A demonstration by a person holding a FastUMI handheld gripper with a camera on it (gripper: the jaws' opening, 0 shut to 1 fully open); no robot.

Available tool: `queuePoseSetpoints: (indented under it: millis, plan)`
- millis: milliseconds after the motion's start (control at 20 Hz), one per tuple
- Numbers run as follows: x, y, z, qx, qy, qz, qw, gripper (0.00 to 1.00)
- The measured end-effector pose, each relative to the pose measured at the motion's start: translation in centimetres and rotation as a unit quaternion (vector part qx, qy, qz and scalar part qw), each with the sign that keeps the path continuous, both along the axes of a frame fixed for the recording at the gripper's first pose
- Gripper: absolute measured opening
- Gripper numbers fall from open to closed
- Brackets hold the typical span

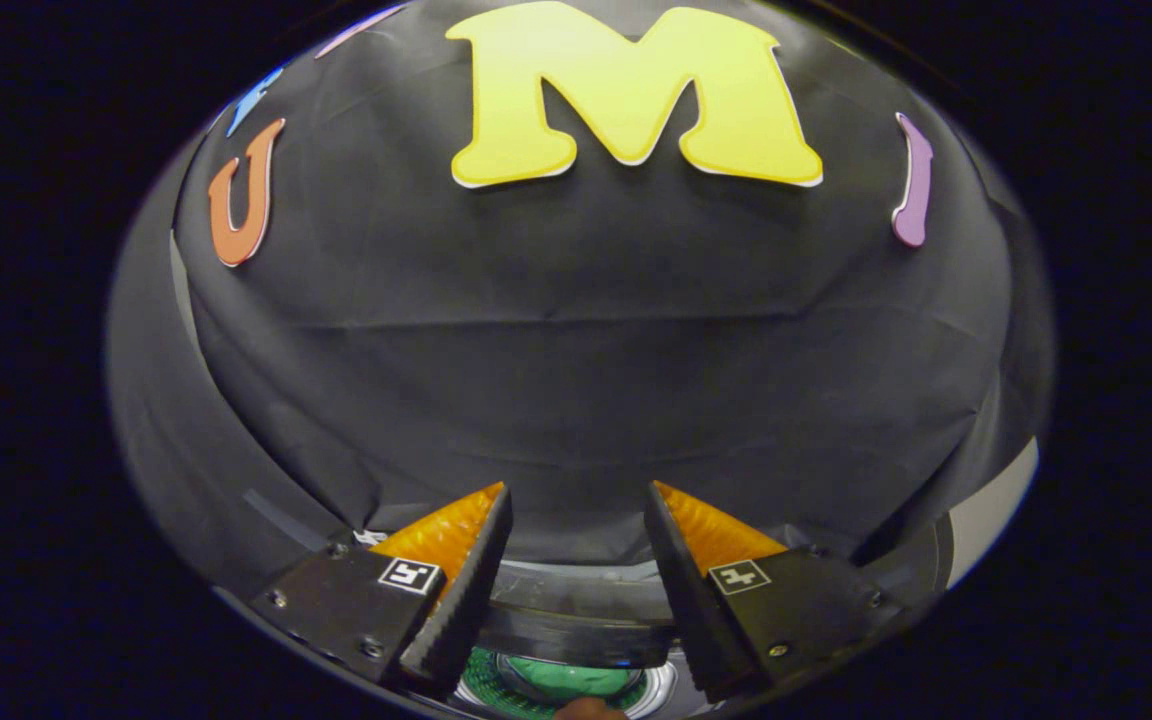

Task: Put the clothes into the washing machine and then close the washing machine lid.

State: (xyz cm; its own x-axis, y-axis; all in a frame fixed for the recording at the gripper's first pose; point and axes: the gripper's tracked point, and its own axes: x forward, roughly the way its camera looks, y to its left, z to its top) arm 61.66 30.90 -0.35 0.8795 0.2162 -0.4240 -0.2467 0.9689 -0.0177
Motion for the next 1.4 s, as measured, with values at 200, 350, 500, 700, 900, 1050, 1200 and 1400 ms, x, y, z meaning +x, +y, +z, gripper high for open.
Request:
queuePoseSetpoints:
  millis: [200, 350, 500, 700, 900, 1050, 1200, 1400]
  plan:
    - [-0.5, 0.0, -0.1, -0.001, 0.004, 0.005, 1.000, 0.84]
    - [-1.6, -0.1, -0.2, 0.000, -0.002, 0.007, 1.000, 0.84]
    - [-3.0, -0.3, -0.1, 0.002, -0.026, 0.012, 1.000, 0.84]
    - [-3.7, -0.4, -0.2, 0.003, -0.047, 0.011, 0.999, 0.84]
    - [-4.4, -0.5, -0.4, 0.004, -0.059, 0.014, 0.998, 0.84]
    - [-5.2, -0.6, -0.6, 0.005, -0.065, 0.019, 0.998, 0.84]
    - [-6.0, -0.6, -0.9, 0.008, -0.070, 0.028, 0.997, 0.84]
    - [-9.1, -0.9, -2.6, 0.011, -0.068, 0.045, 0.997, 0.84]
